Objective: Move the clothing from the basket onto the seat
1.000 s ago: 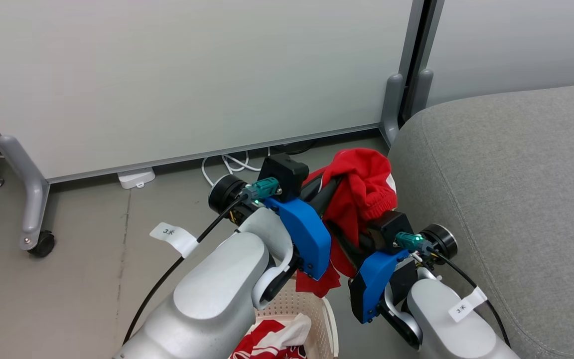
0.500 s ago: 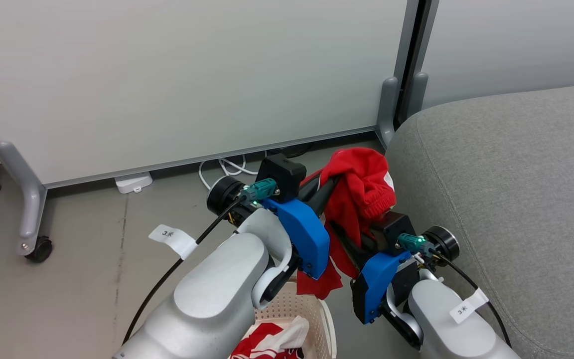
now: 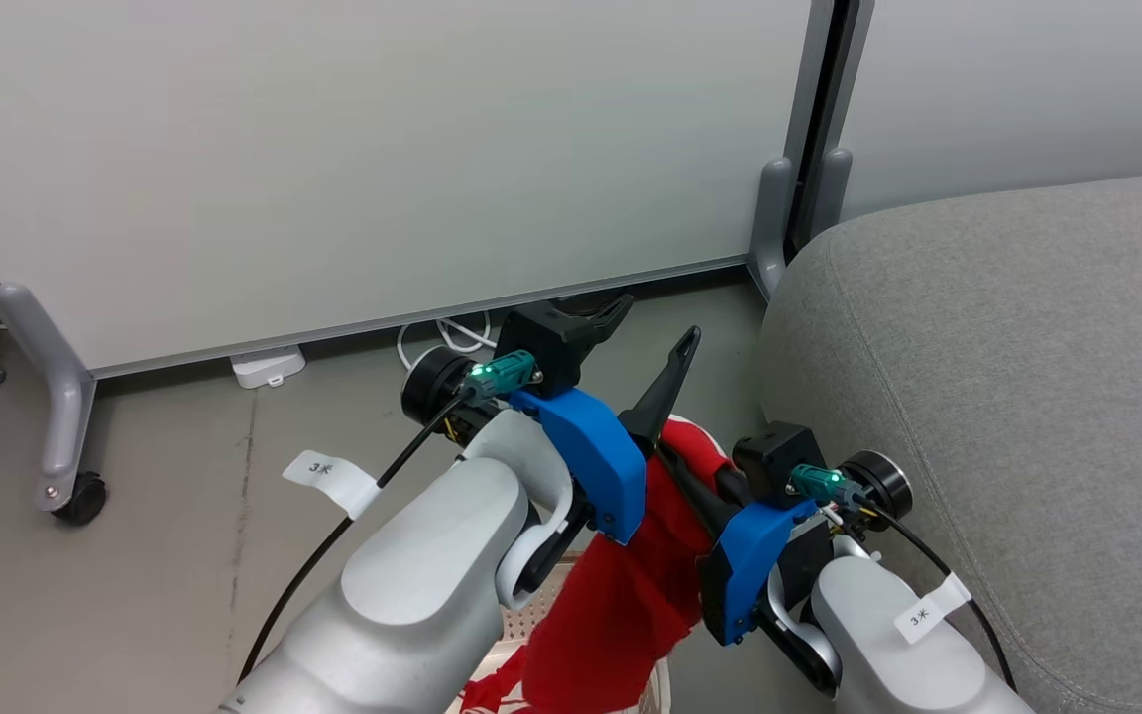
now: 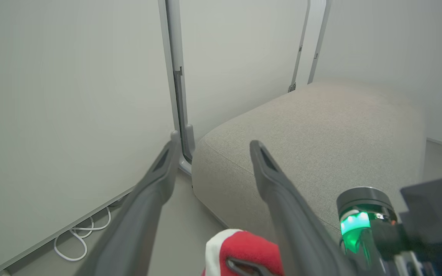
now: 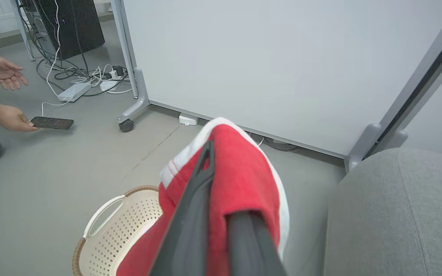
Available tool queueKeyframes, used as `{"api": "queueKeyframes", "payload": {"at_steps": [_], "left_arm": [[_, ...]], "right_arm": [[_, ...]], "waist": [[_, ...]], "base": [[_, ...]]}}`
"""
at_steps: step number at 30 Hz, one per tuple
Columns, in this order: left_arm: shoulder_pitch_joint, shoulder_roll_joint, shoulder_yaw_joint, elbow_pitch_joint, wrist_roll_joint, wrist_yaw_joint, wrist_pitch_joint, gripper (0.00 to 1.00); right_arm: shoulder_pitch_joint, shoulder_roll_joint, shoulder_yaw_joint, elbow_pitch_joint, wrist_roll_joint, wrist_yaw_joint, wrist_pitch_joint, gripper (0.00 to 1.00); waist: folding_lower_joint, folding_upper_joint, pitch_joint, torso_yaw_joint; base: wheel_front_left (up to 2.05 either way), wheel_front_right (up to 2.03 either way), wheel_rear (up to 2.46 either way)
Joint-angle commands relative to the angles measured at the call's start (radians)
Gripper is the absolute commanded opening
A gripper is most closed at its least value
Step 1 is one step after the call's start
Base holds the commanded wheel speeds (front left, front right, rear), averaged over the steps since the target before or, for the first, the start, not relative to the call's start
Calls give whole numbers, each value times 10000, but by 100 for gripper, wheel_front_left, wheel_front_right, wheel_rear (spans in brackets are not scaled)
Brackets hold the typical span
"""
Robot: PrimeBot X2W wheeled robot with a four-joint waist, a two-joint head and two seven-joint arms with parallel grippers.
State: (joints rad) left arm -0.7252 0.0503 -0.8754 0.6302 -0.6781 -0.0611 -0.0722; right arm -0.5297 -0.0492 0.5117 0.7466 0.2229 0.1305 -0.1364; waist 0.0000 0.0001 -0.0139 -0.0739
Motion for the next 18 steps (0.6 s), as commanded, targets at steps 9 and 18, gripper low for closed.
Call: {"api": "queueKeyframes", "payload": {"at_steps": [9,18], "left_arm": [[445,404,470,62,-134,341,-1158,100],[2005,1309,1397,-460,-37,841,-1916,100]], "right_arm": [[-36,-23,-115,-350,-130,5,11,0],[336,-22,-416,-1150,-374,5,175,0]], "waist": [[0,-1,30,-8],[0,-1,129,-160]], "base": [[0,0,0],[0,0,0]]}}
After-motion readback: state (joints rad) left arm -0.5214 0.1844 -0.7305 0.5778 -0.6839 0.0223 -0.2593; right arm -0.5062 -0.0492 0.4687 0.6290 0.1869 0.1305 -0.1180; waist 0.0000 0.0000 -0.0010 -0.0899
